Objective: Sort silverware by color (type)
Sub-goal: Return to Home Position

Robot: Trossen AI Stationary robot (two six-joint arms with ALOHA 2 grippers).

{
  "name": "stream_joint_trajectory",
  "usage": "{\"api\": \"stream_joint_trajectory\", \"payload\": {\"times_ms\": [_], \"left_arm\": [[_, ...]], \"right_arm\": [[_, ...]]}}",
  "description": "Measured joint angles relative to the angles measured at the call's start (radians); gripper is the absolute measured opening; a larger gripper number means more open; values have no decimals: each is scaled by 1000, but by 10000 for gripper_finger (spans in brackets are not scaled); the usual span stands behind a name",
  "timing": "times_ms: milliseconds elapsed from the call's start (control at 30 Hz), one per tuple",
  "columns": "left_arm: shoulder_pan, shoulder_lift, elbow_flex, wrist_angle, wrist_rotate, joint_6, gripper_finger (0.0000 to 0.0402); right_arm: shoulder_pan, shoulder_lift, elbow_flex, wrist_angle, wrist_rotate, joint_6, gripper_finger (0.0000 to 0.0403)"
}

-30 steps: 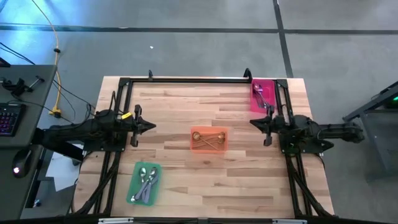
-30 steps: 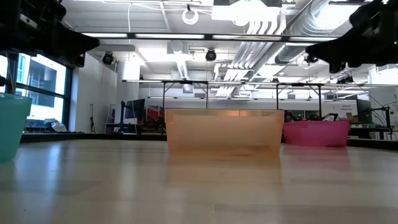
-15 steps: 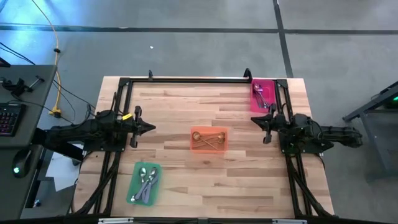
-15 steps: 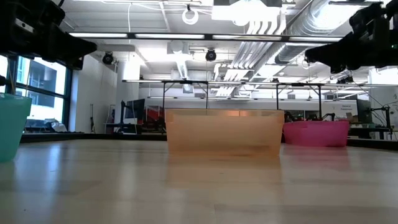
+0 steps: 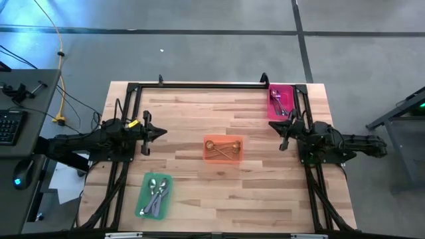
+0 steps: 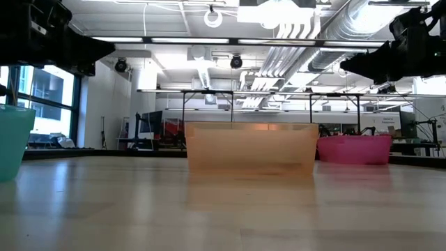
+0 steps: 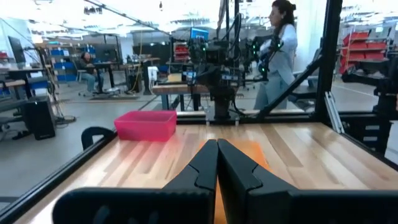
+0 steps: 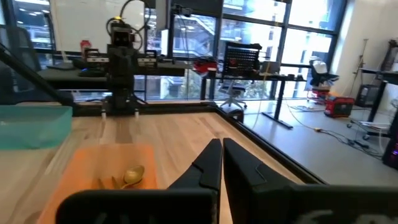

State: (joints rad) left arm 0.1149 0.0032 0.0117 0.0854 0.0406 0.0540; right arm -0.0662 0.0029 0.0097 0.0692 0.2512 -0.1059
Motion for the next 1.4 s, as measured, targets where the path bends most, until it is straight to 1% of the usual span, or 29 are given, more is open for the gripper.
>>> {"api": "stream_joint_trajectory", "payload": {"times_ms": [100,233,400,567,633,700,833,1100,1267,1400], "left_arm": [[0,0,0,5,-11,1,0],[0,0,0,-30,-23,-14,0],[0,0,0,-69,-24,25,0],[0,0,0,-36,-27,16,0],[0,0,0,-45,-27,5,0],[0,0,0,-69,-27,3,0],[0,0,1,-71,-27,8,0],[0,1,1,-72,-27,0,0],[0,1,1,-72,-28,-23,0],[0,1,1,-72,-31,8,0]], "right_arm": [[0,0,0,0,30,5,0],[0,0,0,0,71,12,0],[0,1,0,-5,77,10,0],[0,0,-1,-1,116,-5,0],[0,0,-1,0,113,-6,0],[0,0,1,-3,86,-6,0],[-9,0,17,-52,80,-7,0],[-115,2,14,-50,37,19,0],[-200,3,14,-46,85,79,0],[-240,4,14,-45,85,155,0]]}}
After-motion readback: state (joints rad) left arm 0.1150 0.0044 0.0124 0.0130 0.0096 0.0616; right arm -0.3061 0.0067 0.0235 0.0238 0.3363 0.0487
